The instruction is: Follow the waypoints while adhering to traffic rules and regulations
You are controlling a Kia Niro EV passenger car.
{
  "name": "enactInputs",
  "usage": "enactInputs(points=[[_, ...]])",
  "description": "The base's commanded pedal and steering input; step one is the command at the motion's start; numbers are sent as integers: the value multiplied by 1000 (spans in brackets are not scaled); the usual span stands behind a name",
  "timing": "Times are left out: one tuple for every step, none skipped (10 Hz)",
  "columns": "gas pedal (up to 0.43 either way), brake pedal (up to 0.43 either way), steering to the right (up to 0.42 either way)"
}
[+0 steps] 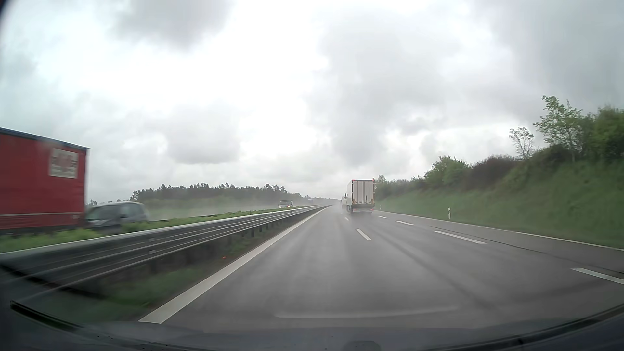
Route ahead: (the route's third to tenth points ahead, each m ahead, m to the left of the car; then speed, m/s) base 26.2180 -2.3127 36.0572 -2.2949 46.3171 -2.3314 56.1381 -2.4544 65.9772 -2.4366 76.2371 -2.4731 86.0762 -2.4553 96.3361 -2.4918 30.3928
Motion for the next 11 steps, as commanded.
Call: enactInputs(points=[[280, 0, 0], [280, 0, 0], [280, 0, 0], [280, 0, 0], [280, 0, 0], [280, 0, 0], [280, 0, 0], [280, 0, 0], [287, 0, 0], [287, 0, 0], [287, 0, 0]])
